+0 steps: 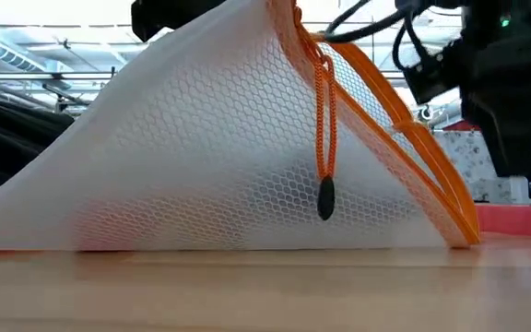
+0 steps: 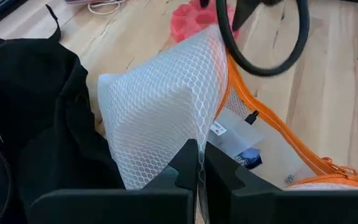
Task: Unpack backpack
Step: Put the pink medicine organizer into the orange zip bag
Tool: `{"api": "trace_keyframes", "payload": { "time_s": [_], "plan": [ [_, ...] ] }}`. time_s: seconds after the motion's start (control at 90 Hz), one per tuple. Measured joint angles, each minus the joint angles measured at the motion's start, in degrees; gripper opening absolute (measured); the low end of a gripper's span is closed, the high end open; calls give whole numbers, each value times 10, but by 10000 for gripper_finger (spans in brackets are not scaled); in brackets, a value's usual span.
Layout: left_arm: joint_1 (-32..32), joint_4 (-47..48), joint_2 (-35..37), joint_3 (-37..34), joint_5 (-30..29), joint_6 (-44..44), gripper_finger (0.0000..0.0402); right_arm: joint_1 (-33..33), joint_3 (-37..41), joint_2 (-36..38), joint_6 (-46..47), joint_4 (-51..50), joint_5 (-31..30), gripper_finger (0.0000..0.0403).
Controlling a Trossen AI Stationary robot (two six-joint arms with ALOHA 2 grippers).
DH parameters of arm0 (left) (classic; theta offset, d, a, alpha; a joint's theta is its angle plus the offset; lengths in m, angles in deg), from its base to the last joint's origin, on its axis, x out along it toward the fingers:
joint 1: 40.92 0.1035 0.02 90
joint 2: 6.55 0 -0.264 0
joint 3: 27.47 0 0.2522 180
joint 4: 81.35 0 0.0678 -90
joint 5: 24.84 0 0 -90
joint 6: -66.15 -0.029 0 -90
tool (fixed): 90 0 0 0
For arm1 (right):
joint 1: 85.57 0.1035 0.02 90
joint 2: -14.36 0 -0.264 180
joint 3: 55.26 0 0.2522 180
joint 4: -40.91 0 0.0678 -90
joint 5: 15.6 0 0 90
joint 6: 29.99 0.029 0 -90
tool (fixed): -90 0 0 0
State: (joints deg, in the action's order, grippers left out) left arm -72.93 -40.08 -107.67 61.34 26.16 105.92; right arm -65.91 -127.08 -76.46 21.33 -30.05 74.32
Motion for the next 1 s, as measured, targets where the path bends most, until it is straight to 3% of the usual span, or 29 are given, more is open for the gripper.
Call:
{"api": "trace_keyframes", "payload": {
  "time_s": [0.667, 1.0],
  "plan": [
    [0, -6, 0, 0, 15, 4, 0, -6, 73, -42, -56, 96, 8, 319],
    [0, -6, 0, 0, 15, 4, 0, -3, 73, -43, -80, 108, 22, 232]
  ]
}}
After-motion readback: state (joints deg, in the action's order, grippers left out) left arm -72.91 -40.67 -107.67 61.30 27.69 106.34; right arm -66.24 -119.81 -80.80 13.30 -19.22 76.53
